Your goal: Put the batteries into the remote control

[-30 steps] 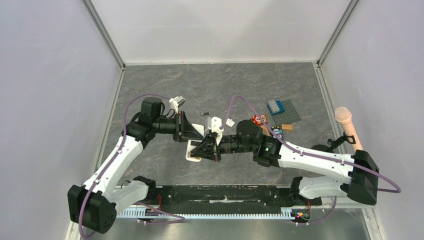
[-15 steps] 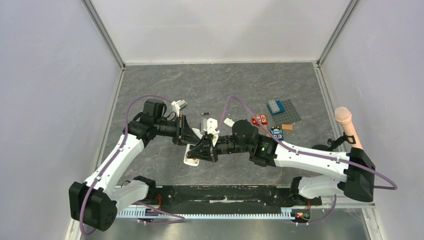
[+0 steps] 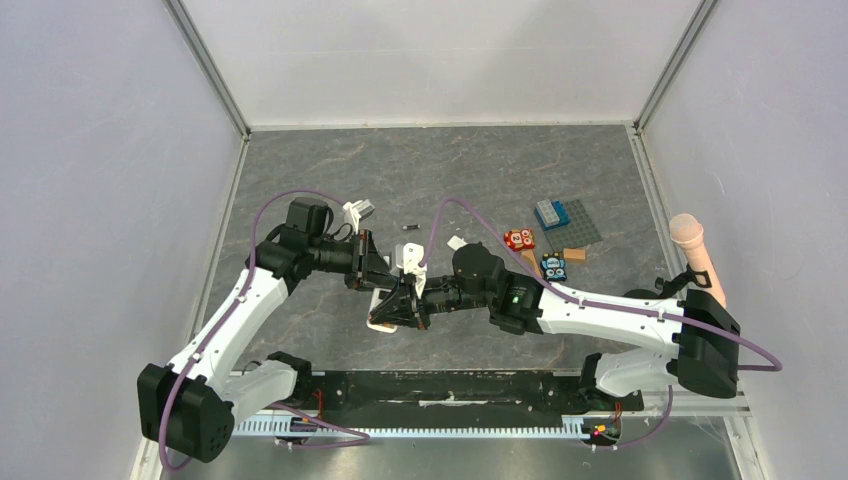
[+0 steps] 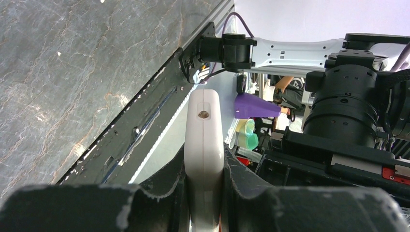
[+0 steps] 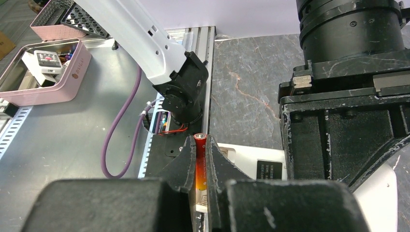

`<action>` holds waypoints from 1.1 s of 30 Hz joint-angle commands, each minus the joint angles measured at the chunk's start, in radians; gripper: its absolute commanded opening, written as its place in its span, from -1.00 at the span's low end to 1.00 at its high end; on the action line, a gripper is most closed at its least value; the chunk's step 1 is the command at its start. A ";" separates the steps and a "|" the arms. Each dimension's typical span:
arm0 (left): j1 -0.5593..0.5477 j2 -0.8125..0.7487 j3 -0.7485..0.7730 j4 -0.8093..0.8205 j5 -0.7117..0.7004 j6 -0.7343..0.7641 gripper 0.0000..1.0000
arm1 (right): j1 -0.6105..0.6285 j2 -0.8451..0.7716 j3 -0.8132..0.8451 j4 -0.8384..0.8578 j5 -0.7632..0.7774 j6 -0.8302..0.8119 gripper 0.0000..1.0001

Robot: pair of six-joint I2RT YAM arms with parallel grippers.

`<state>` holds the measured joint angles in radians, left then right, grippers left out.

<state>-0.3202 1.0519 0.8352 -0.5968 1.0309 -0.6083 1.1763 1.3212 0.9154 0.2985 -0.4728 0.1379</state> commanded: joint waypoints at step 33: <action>0.000 -0.020 0.017 0.103 0.074 -0.023 -0.96 | 0.007 0.014 0.058 -0.067 0.088 0.021 -0.44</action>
<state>-0.3199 1.0317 0.8352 -0.5201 1.0737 -0.6102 1.1831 1.3342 0.9203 0.2432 -0.4248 0.1493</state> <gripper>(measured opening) 0.273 0.259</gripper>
